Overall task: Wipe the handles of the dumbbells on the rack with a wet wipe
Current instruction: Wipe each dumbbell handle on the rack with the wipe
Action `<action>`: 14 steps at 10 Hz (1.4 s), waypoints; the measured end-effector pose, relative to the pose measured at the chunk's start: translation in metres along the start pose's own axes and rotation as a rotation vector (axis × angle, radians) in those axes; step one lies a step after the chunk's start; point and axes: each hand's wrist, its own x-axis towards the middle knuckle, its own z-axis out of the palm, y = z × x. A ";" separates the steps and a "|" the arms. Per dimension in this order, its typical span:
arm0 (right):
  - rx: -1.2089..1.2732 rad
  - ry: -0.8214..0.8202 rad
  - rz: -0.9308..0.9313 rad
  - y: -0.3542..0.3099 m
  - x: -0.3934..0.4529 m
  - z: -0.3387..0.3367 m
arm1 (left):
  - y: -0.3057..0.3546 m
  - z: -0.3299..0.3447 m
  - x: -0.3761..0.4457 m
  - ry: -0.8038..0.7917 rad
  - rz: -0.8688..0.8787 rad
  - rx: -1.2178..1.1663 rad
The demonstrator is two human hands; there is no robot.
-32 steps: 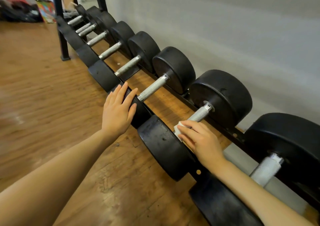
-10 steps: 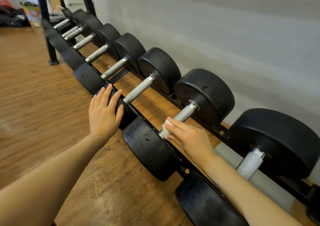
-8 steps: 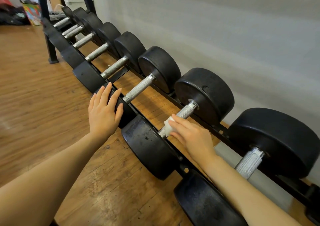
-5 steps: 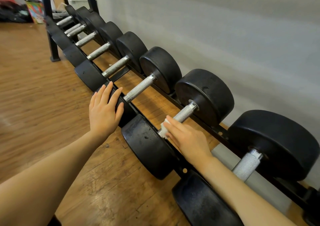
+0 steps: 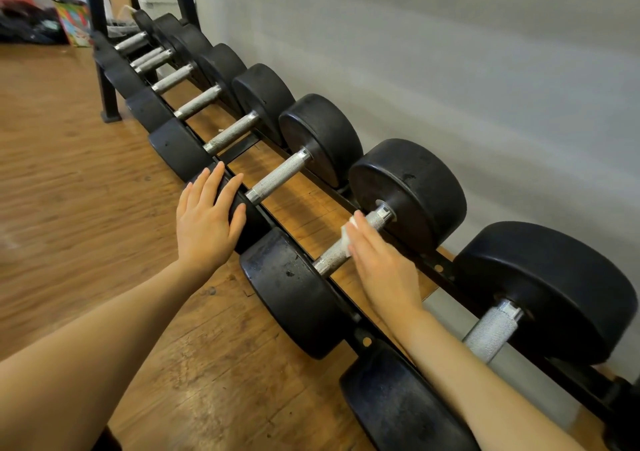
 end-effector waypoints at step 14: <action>0.388 0.107 0.325 -0.053 0.029 -0.060 | -0.013 -0.025 0.010 -0.252 0.064 -0.018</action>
